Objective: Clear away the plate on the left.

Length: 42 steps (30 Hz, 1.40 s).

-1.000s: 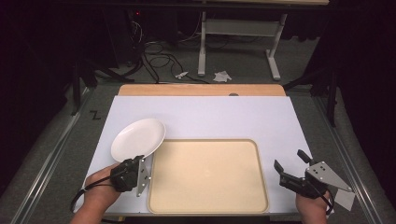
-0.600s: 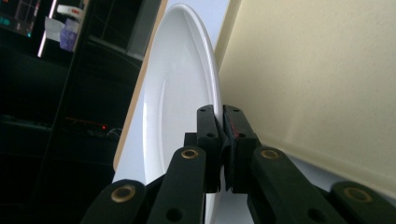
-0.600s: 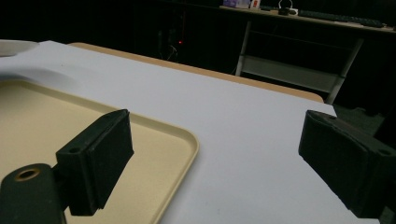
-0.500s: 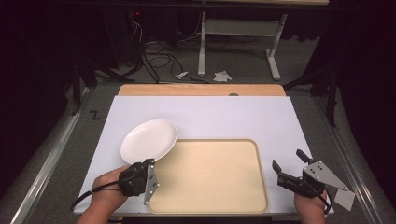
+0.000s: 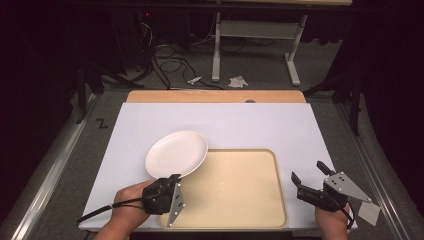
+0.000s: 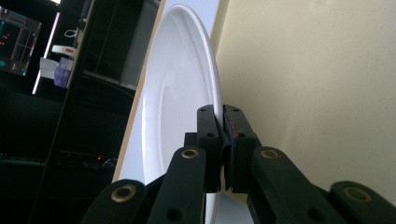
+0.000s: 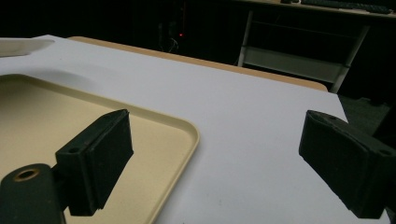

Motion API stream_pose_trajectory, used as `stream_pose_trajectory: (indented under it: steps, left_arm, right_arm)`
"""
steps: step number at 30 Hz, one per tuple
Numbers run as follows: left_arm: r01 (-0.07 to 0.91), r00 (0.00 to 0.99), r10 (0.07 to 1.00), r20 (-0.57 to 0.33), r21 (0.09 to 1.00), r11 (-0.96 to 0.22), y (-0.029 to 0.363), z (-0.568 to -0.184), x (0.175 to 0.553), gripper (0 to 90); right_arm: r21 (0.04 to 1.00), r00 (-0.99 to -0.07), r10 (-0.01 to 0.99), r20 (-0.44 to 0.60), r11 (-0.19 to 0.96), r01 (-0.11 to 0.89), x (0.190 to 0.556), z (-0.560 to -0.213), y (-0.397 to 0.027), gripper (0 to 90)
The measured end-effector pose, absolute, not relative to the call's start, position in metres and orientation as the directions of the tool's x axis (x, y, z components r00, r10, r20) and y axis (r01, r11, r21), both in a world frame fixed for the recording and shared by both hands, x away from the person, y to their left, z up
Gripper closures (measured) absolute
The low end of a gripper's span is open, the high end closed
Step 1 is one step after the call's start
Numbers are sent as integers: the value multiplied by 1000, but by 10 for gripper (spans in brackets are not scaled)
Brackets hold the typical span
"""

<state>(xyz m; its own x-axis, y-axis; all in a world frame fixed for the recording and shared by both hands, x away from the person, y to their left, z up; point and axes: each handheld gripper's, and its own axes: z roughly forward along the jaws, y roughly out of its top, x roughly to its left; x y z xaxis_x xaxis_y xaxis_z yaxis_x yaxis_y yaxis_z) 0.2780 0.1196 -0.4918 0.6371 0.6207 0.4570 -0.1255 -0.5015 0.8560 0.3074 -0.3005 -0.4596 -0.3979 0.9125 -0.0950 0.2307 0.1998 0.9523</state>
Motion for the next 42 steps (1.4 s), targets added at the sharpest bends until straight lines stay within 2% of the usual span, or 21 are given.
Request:
stream_pose_trajectory:
  steps: [16, 42]
  left_arm:
    - [-153, 689, 582, 432, 871, -467, 96, -487, 268, 866]
    - [-196, 787, 452, 420, 865, -463, 50, -496, 249, 864]
  right_arm:
    - [951, -395, 913, -104, 207, 229, 307, -459, -300, 110]
    - [950, -404, 907, -117, 221, 221, 305, -458, -300, 108]
